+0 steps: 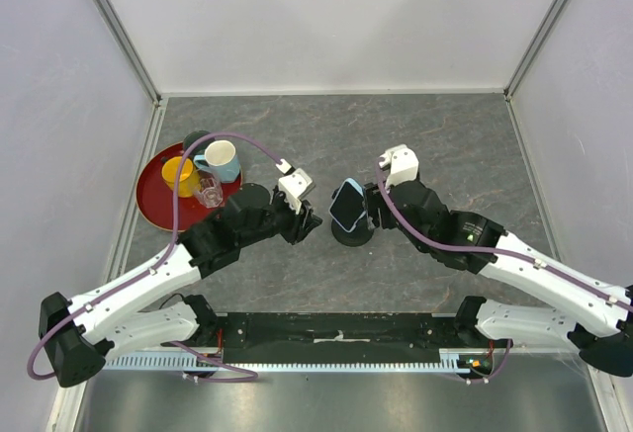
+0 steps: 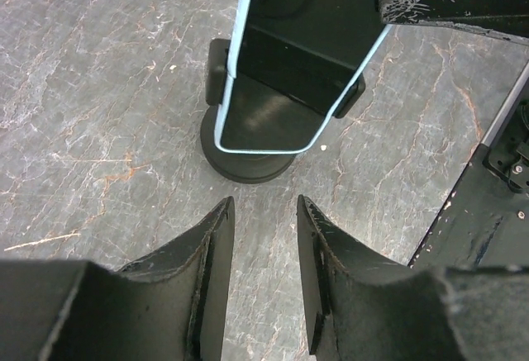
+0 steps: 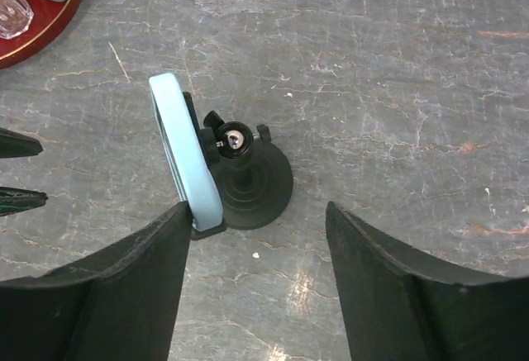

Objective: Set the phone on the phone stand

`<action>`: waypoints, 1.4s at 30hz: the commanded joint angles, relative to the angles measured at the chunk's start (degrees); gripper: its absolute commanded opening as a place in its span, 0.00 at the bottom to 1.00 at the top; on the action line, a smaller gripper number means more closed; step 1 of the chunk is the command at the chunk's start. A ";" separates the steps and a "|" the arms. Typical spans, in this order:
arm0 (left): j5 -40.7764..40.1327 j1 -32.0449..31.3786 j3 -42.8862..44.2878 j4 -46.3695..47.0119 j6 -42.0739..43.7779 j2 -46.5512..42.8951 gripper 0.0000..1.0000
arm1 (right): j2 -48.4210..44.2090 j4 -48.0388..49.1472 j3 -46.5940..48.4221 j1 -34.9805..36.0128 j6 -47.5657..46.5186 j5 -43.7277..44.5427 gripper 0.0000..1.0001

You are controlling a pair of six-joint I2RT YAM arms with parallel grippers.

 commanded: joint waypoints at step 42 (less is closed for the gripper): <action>1.37 0.51 1.90 1.09 -1.68 -1.57 0.43 | 1.82 6.00 -1.79 0.38 23.14 7.73 0.98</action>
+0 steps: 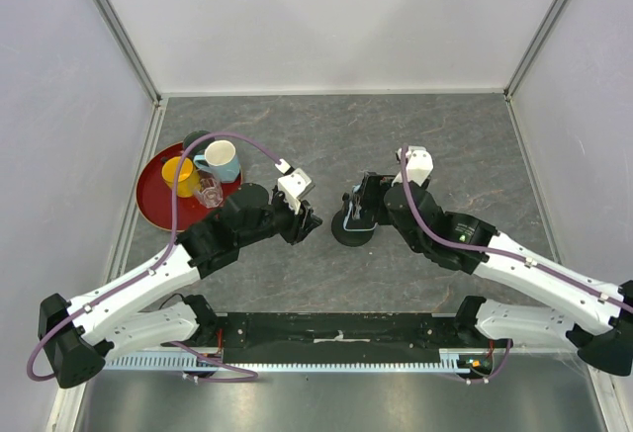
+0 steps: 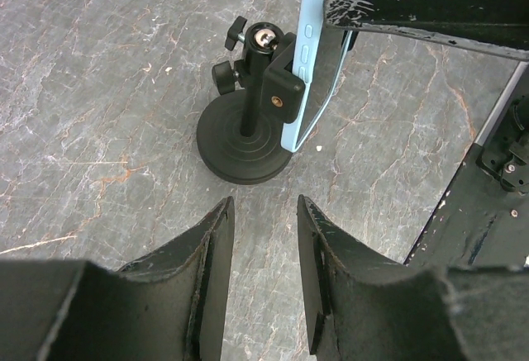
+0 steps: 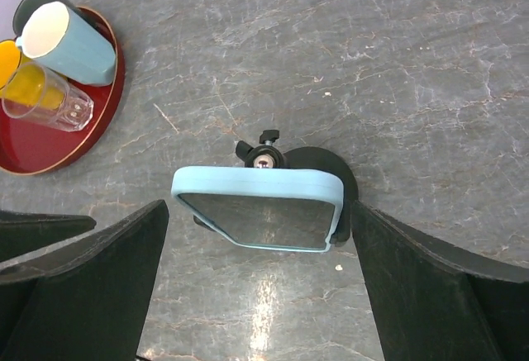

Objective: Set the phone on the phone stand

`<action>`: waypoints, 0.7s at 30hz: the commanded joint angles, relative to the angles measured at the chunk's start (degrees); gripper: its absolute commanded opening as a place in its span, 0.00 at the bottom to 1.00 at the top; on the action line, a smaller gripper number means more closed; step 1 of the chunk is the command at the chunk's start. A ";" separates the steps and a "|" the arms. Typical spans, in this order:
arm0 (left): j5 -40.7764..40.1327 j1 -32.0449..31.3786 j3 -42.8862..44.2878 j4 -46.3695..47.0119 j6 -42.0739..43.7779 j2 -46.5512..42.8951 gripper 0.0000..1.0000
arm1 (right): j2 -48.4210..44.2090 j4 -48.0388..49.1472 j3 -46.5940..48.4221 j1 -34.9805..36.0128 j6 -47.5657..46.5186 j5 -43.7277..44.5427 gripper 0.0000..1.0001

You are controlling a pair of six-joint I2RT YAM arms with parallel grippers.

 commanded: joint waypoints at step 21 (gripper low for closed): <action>-0.51 0.28 1.72 1.18 -1.44 -2.12 0.42 | 13.43 -5.37 6.89 7.25 2.95 19.74 0.40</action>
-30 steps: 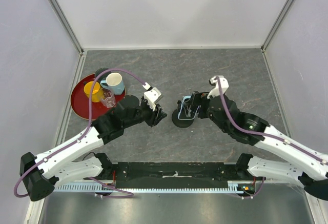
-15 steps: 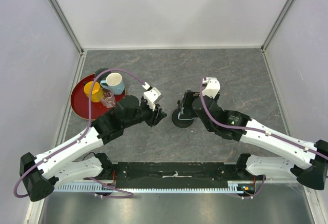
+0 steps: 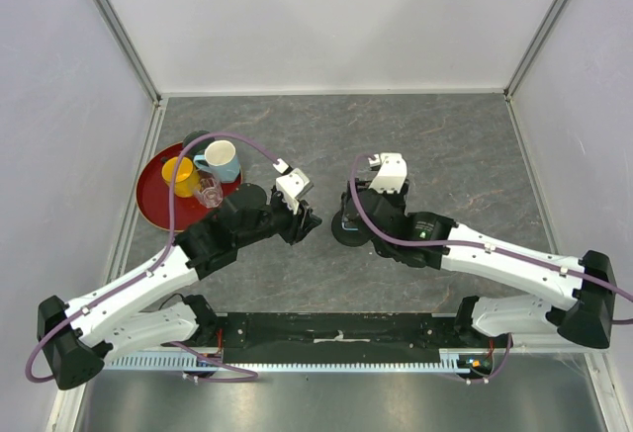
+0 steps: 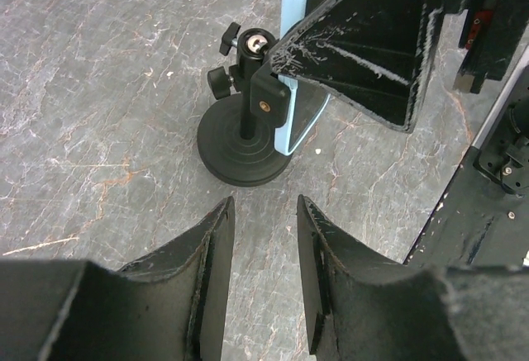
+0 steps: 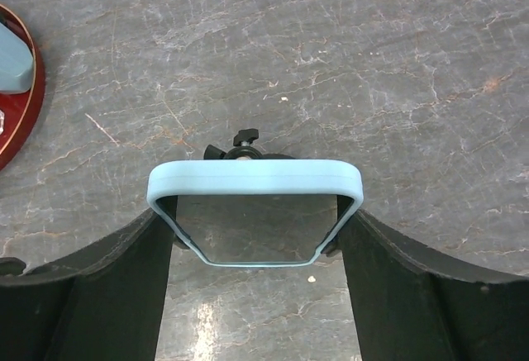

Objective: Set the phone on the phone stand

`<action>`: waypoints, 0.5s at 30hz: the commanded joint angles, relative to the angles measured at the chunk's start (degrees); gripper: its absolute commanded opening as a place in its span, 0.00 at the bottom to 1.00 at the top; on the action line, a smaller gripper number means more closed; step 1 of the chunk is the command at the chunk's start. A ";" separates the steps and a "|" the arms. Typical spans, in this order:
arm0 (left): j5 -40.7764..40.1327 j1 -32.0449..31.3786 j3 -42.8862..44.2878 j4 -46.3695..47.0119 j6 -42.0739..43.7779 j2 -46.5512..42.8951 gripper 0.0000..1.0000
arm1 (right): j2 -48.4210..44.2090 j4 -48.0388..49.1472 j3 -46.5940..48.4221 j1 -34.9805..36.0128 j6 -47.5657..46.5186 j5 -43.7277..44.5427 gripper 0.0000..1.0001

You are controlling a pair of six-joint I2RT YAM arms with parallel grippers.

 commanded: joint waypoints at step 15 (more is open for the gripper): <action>-1.44 0.36 1.55 1.18 -1.35 -1.49 0.42 | 10.05 -15.83 7.22 5.05 0.04 12.38 0.00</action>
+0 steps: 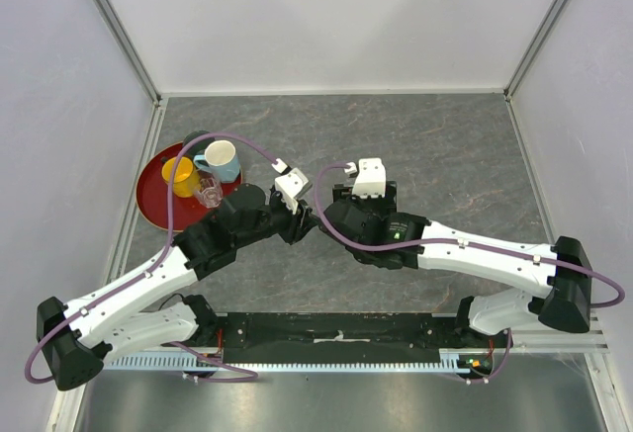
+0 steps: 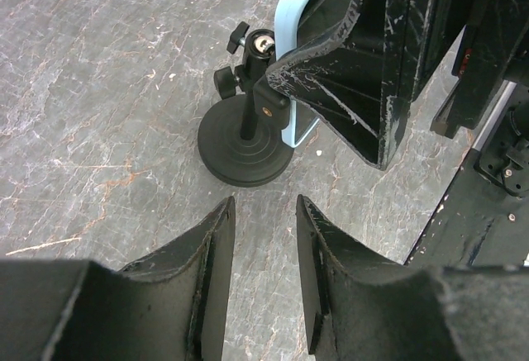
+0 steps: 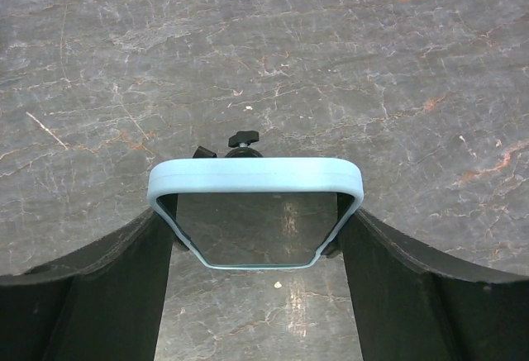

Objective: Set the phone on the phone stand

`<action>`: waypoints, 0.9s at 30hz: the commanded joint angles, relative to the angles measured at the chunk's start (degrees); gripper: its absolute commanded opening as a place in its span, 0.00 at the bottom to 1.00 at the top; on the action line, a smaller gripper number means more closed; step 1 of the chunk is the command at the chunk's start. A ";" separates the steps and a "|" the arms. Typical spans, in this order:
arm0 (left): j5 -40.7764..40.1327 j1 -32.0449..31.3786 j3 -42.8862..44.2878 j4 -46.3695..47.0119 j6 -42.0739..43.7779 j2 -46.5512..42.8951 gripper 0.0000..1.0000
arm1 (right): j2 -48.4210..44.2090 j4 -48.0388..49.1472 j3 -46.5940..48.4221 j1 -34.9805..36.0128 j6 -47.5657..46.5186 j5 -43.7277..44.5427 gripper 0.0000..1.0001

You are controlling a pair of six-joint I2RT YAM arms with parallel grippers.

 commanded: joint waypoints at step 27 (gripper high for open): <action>-1.99 0.36 1.28 1.27 -1.35 -1.31 0.42 | 4.01 31.88 12.61 -27.14 -28.94 -16.04 0.00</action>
